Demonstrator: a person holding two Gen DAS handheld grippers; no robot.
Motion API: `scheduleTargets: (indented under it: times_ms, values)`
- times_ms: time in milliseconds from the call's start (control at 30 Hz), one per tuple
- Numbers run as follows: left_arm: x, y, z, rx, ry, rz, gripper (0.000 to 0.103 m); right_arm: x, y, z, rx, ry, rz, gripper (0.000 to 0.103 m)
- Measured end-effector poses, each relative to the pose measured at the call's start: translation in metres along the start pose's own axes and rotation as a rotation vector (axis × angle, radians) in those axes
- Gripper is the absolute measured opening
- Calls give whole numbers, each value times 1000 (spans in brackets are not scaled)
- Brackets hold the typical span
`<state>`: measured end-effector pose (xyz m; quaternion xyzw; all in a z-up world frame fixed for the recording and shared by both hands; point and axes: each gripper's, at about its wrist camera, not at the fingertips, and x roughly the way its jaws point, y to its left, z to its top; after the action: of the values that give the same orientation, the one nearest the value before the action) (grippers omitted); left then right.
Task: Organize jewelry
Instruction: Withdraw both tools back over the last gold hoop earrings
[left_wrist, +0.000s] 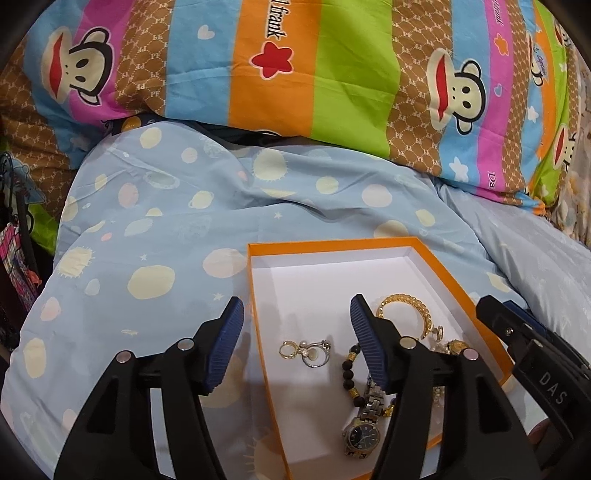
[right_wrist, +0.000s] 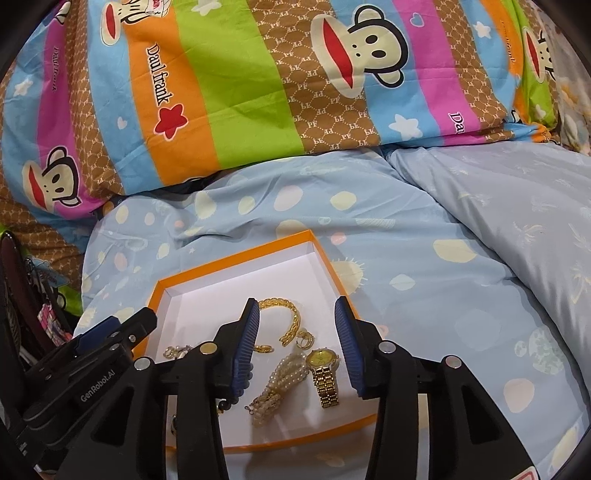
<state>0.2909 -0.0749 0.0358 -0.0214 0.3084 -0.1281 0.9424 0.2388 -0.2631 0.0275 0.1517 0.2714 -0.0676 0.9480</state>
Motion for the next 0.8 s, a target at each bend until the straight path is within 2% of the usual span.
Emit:
scheduleTargets:
  times_ms: [133, 400, 600, 800]
  values:
    - [1, 6, 1, -25, -1, -3, 58, 1, 0, 0, -2, 3, -2, 43]
    - [-9, 8, -5, -2, -6, 15, 58, -12, -2, -7, -1, -19, -18, 43]
    - [-51, 31, -24, -40, 17, -7, 58, -65, -9, -29, 15, -18, 13, 44]
    - [-102, 42, -68, 7, 30, 18, 58, -119, -1, -81, -1, 54, 60, 44]
